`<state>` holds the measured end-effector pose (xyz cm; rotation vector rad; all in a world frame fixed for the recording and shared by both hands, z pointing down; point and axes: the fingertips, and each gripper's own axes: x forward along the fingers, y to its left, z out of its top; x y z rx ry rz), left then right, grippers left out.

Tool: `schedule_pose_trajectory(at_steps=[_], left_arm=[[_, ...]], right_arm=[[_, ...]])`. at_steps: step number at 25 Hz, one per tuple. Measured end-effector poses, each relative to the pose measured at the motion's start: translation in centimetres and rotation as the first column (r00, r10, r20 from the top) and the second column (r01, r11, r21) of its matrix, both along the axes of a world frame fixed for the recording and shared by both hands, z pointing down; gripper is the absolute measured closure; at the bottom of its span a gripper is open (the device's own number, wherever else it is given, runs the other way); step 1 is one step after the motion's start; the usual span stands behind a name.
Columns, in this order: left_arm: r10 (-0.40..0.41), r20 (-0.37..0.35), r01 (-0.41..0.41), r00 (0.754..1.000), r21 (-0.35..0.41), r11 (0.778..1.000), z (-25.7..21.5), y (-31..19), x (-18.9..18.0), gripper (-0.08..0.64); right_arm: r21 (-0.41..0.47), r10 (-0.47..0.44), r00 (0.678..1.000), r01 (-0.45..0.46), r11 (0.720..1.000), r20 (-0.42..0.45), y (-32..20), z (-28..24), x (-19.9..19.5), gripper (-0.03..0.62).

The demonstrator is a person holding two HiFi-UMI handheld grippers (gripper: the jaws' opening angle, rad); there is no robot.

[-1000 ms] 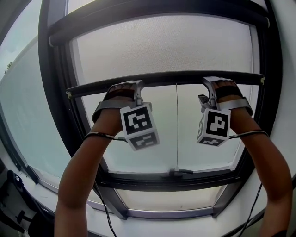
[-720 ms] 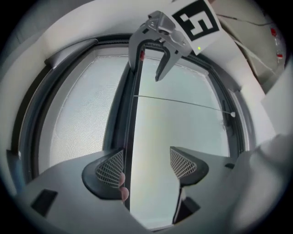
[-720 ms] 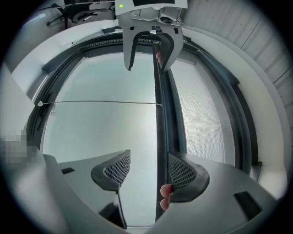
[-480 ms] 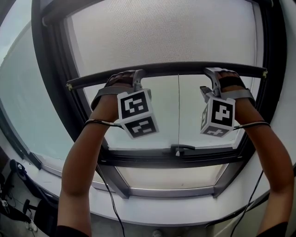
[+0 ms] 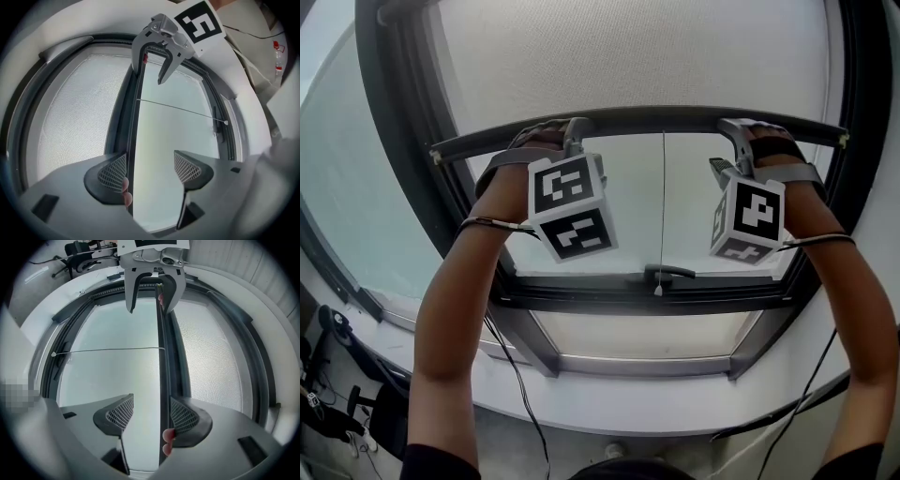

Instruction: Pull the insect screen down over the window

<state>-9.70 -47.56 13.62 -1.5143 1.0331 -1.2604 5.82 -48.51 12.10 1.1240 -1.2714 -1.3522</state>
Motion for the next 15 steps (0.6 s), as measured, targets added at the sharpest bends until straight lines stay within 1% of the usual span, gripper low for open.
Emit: schedule_pose_trajectory(at_steps=[6, 9, 12, 15], left_arm=[[0.01, 0.002, -0.009, 1.0, -0.054, 0.998, 0.5, 0.4, -0.2, 0.239], [0.011, 0.009, -0.01, 1.0, -0.079, 0.997, 2.0, 0.5, -0.1, 0.241], [0.011, 0.016, -0.01, 1.0, -0.072, 0.997, 4.2, 0.4, -0.1, 0.241], [0.001, 0.023, 0.0, 1.0, -0.037, 0.999, 5.3, 0.0, -0.1, 0.241]], right_arm=[[-0.063, 0.0, 1.0, -0.001, 0.998, -0.016, 0.3, 0.5, -0.2, 0.347], [-0.104, 0.002, 1.0, -0.005, 0.995, -0.023, 0.4, 2.0, 0.0, 0.347], [-0.109, 0.0, 1.0, -0.003, 0.994, -0.027, 0.3, 4.3, 0.0, 0.347], [-0.095, 0.004, 0.999, -0.007, 0.995, -0.032, 0.1, 5.4, 0.0, 0.347]])
